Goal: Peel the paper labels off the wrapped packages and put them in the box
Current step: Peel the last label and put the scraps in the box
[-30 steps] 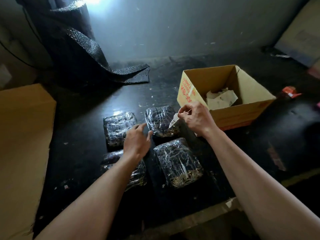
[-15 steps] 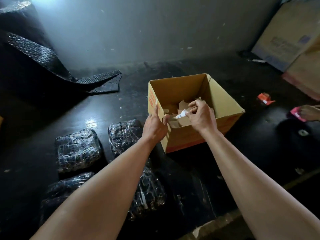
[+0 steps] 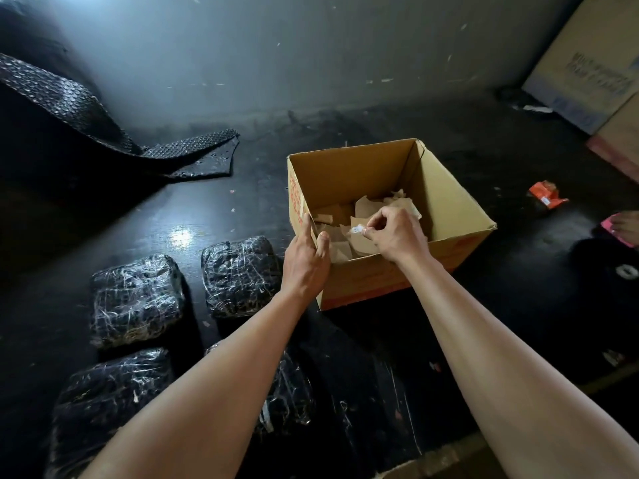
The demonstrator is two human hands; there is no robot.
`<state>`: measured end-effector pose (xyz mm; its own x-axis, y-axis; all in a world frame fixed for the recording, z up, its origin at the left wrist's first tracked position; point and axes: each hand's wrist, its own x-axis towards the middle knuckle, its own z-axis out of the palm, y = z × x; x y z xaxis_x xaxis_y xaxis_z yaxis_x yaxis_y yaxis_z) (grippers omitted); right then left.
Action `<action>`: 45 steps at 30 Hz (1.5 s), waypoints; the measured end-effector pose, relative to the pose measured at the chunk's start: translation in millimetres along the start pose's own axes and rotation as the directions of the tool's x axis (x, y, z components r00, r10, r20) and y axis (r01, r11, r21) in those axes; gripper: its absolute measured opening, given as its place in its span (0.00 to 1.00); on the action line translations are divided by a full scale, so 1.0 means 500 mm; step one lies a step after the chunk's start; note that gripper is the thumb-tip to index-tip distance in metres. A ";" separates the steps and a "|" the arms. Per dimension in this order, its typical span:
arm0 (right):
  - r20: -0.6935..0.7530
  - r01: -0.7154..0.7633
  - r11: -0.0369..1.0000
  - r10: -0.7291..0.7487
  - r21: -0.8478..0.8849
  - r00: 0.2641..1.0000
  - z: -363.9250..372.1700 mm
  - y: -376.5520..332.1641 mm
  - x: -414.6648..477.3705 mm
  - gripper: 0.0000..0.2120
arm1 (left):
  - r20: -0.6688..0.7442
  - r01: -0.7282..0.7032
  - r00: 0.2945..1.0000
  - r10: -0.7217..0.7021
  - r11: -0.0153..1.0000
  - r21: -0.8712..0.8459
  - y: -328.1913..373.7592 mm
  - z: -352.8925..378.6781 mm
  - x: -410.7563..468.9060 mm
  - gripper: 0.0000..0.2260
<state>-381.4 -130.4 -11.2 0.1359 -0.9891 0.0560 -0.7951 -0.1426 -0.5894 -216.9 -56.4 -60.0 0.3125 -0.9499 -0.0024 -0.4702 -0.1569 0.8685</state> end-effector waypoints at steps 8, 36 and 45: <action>0.006 0.032 0.999 -0.032 -0.022 0.999 -0.001 0.003 0.004 0.07 | -0.007 0.004 1.000 -0.004 1.000 -0.013 0.000 0.000 0.004 0.29; 0.015 0.119 0.993 -0.119 -0.018 0.993 0.003 0.011 0.009 0.06 | 0.016 0.053 0.998 -0.053 0.998 -0.020 -0.012 -0.001 0.012 0.28; 0.022 0.090 0.996 -0.090 -0.002 0.996 0.007 0.017 0.016 0.01 | 0.006 0.043 0.999 -0.043 0.998 -0.045 -0.014 0.002 0.012 0.28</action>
<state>-384.8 -139.4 -18.6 0.2196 -0.9714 0.0907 -0.7807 -0.2308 -0.5807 -212.7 -61.5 -66.6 0.3274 -0.9439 -0.0430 -0.4184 -0.1856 0.8891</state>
